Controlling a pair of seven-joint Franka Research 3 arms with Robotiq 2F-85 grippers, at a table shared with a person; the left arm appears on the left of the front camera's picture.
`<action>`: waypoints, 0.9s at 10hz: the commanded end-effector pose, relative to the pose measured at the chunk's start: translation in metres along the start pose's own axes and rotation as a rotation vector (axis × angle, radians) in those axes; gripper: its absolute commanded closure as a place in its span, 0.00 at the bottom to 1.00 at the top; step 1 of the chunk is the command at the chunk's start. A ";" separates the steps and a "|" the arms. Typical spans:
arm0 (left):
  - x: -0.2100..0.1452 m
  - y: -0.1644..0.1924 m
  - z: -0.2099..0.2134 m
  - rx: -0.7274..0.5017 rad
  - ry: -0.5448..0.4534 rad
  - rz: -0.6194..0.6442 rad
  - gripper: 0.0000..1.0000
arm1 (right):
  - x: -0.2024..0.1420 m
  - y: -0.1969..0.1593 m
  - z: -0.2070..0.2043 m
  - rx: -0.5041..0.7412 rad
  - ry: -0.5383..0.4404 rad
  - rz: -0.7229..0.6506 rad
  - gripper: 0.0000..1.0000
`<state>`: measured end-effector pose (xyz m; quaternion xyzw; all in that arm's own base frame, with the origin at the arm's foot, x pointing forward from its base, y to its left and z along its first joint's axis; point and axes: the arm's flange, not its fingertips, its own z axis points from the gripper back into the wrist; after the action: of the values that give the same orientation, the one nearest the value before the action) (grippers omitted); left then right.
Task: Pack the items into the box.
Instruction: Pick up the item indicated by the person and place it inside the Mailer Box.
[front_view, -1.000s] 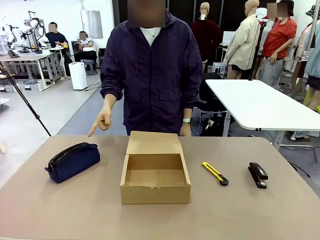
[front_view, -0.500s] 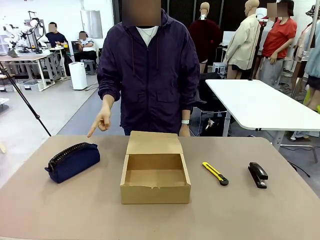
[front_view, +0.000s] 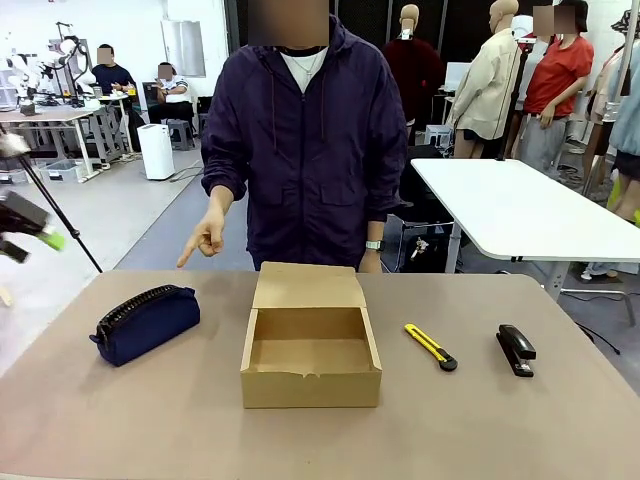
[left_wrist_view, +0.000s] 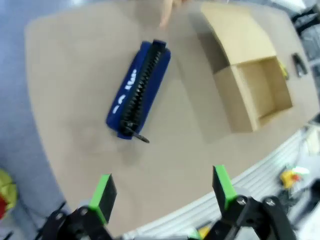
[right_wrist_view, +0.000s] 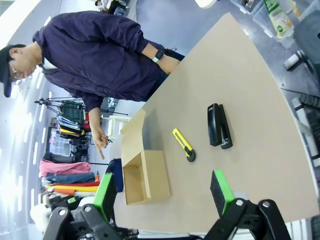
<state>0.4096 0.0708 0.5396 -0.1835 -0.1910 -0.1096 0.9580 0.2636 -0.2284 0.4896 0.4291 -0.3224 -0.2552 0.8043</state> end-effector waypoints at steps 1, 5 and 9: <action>0.035 -0.001 -0.022 0.235 0.153 -0.095 0.00 | 0.003 -0.001 0.000 0.025 -0.011 0.019 0.00; 0.055 -0.033 -0.100 0.285 0.260 -0.105 0.00 | 0.003 -0.001 0.000 0.025 -0.011 0.019 0.00; 0.050 -0.034 -0.096 0.279 0.284 -0.179 0.00 | 0.003 -0.001 0.000 0.025 -0.011 0.019 0.00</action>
<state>0.4784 -0.0090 0.4858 -0.0138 -0.0837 -0.1840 0.9793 0.2634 -0.2285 0.4895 0.4292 -0.3218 -0.2554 0.8043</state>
